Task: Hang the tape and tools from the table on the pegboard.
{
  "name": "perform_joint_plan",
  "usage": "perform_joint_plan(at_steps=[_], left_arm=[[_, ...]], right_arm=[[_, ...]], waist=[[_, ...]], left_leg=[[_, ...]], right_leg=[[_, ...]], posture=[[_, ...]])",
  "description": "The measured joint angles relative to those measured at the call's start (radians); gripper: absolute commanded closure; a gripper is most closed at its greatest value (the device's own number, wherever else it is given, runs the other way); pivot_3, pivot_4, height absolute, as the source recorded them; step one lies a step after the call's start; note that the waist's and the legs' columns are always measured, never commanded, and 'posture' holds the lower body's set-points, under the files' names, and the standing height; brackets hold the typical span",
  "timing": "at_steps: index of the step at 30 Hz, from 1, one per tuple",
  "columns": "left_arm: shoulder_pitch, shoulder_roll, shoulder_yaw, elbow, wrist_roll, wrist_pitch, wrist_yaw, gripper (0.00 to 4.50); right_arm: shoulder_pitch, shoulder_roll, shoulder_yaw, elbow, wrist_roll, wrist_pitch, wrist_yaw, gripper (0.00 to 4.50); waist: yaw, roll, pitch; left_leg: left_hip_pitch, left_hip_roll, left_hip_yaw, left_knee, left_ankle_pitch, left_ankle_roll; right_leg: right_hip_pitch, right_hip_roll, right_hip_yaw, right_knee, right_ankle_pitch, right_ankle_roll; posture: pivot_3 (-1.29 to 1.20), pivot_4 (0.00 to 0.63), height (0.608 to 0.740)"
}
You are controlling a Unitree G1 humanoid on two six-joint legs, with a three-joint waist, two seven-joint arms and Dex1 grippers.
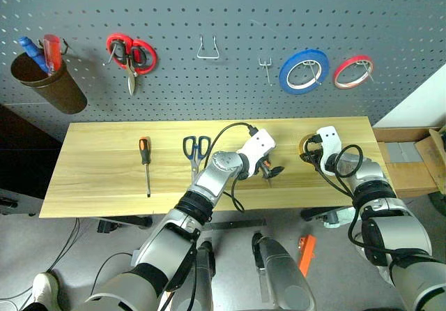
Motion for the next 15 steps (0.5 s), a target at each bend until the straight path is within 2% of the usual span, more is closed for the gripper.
perform_joint_plan(at_steps=[5,8,10,15], left_arm=[[-0.012,-0.005,0.009,0.011,0.004,-0.006,0.002,0.00],[0.001,0.003,0.019,-0.020,0.004,-0.006,0.002,0.00],[0.029,0.018,0.027,-0.074,0.003,-0.004,0.004,0.00],[0.159,0.053,0.087,-0.305,-0.009,0.051,0.065,0.00]], right_arm=[[0.013,0.000,0.013,-0.020,-0.011,-0.020,-0.006,4.25],[0.083,-0.003,0.022,-0.139,-0.022,-0.021,-0.020,4.25],[0.148,-0.006,0.023,-0.252,-0.023,0.008,-0.029,4.25],[0.433,-0.025,0.002,-0.805,-0.010,0.173,-0.092,4.25]], waist=[[0.000,-0.001,0.002],[0.001,-0.001,0.001],[0.001,-0.001,0.001],[0.002,0.005,-0.003]], left_leg=[[0.000,0.000,0.000,0.000,0.000,0.000],[-0.001,0.000,0.000,0.000,0.000,0.000],[-0.001,0.000,-0.001,-0.001,0.000,-0.001],[-0.010,-0.001,-0.005,0.000,0.003,-0.006]], right_leg=[[0.000,0.000,0.000,0.000,0.000,0.000],[-0.001,0.000,0.000,0.000,0.000,0.000],[-0.001,-0.001,-0.001,0.001,0.000,0.000],[-0.011,-0.009,-0.002,0.003,0.003,-0.004]], posture=[[-0.07,0.393,0.740],[-0.10,0.352,0.740],[-0.11,0.338,0.740],[-0.12,0.289,0.740]])
